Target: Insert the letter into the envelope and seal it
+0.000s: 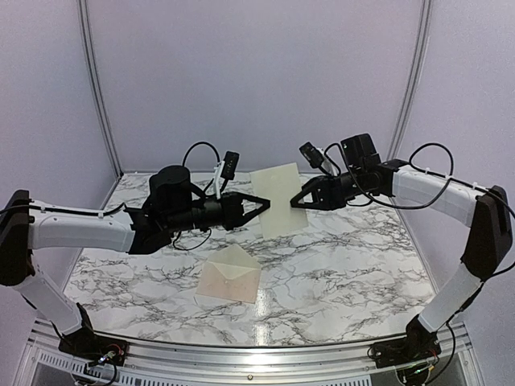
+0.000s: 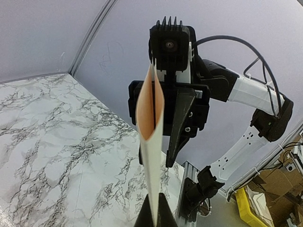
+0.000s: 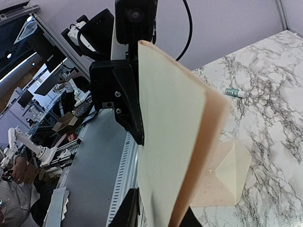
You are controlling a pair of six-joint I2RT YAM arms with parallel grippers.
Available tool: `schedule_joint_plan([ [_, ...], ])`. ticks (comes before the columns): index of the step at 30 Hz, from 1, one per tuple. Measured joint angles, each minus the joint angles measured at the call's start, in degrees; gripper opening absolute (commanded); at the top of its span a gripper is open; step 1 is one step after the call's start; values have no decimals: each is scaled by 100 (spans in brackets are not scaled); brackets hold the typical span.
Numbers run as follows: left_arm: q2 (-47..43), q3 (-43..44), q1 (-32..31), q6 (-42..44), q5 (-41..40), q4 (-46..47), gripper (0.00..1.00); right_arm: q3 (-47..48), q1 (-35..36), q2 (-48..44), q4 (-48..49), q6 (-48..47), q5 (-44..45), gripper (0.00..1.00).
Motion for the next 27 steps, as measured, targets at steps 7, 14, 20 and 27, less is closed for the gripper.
schedule_joint_plan([
  [7,63,0,0,-22,-35,13,0,-20,0,0,50,63,-131,0],
  [14,90,0,22,9,-103,0,53,-46,0,-20,-79,-160,-48,0],
  [20,-197,-2,284,560,-479,-1060,73,232,-291,-26,-1134,-1222,776,0],
  [27,-415,522,896,1794,-957,-3084,76,267,-970,-24,-2017,-2260,1987,0],
])
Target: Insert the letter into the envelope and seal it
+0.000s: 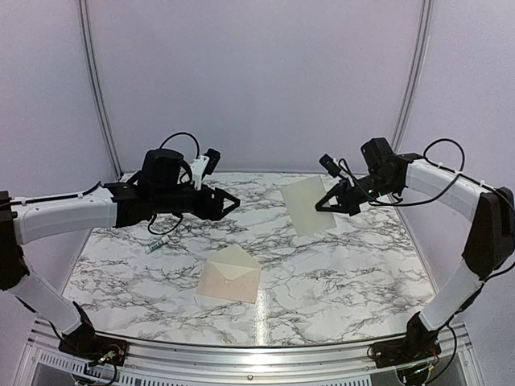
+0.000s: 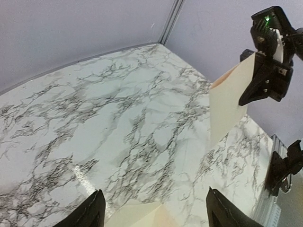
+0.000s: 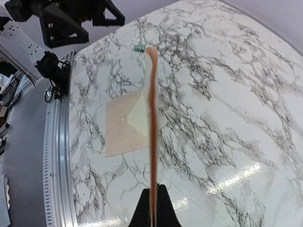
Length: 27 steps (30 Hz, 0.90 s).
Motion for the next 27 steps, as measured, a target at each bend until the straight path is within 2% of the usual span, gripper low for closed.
schedule_joint_plan([
  [7,575,411,660,1176,310,-1119,75,-404,-28,-83,-195,-402,367,0],
  [11,1123,439,852,1849,726,-1543,61,-564,-28,-188,-308,-601,365,0],
  [13,1504,573,938,2146,1038,-1799,60,-619,-28,-227,-345,-688,361,0],
  [21,2457,968,1029,2771,1803,-2190,59,-901,-28,-293,-459,-868,295,0],
  [27,2905,1248,1045,3005,2173,-2221,52,-1010,-28,-293,-468,-876,203,0],
])
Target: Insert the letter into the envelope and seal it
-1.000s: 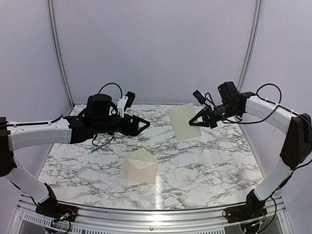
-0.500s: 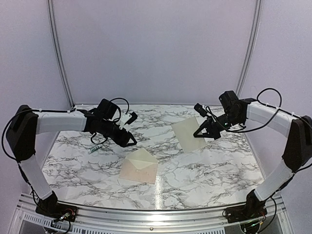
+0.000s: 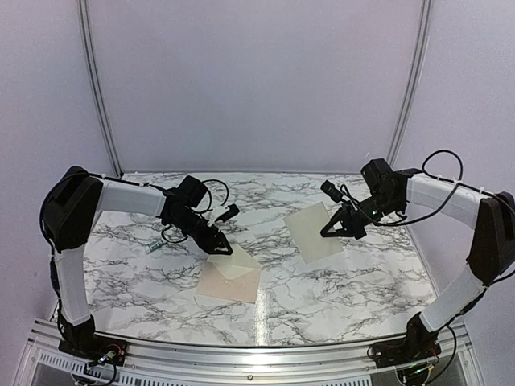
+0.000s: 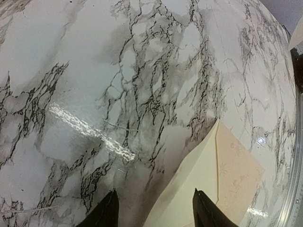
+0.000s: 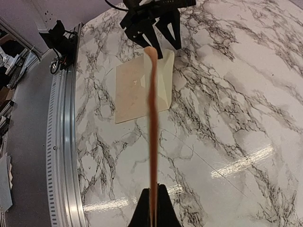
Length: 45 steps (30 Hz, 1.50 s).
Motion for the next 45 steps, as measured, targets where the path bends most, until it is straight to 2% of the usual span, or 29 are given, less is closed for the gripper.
schedule_joint_plan([
  [9,369,205,15,170,415,-26,32,0,0,0,-44,-2,-44,0],
  [21,577,286,15,216,975,-42,17,-2,-2,2,-55,46,-144,0],
  [29,715,391,15,188,1117,-85,0,-2,-2,2,-57,92,-168,0],
  [36,586,343,9,44,1165,-107,0,7,0,2,-120,76,-133,0],
  [40,-87,87,-50,24,970,-160,0,225,92,2,-278,-42,164,0],
  [45,-1047,-7,-186,-15,844,-120,0,931,640,15,-461,-315,776,0],
])
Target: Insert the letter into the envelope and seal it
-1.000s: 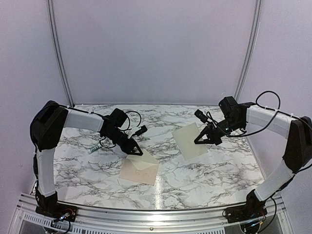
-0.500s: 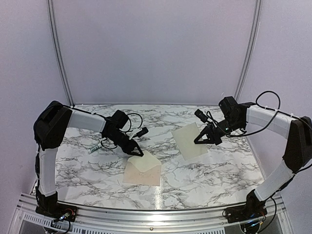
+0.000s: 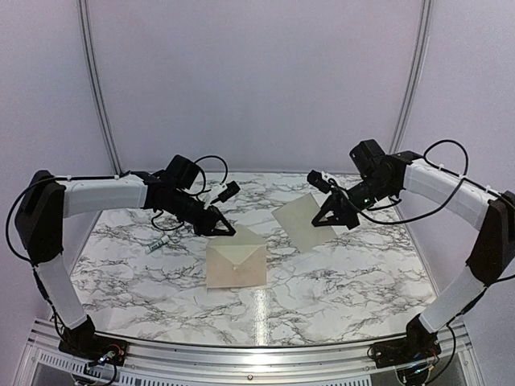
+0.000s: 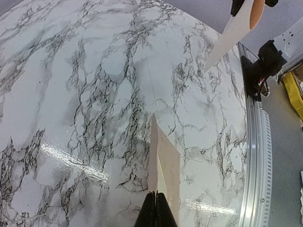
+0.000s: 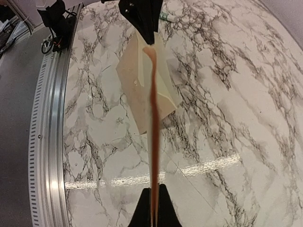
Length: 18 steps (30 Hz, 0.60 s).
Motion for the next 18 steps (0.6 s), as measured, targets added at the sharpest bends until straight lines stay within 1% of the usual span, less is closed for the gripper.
schedule_joint_plan([
  [3,-369,-13,-105,-35,-116,22,0,529,369,55,-149,-188,289,0],
  [9,-664,-105,-350,-323,-411,35,0,1563,1064,212,-452,-555,870,0],
  [14,-883,-219,-533,-553,-505,33,0,1919,1821,205,-640,-765,1401,0],
  [18,-1104,-308,-691,-632,-542,35,0,1956,2363,164,-719,-868,1871,0],
])
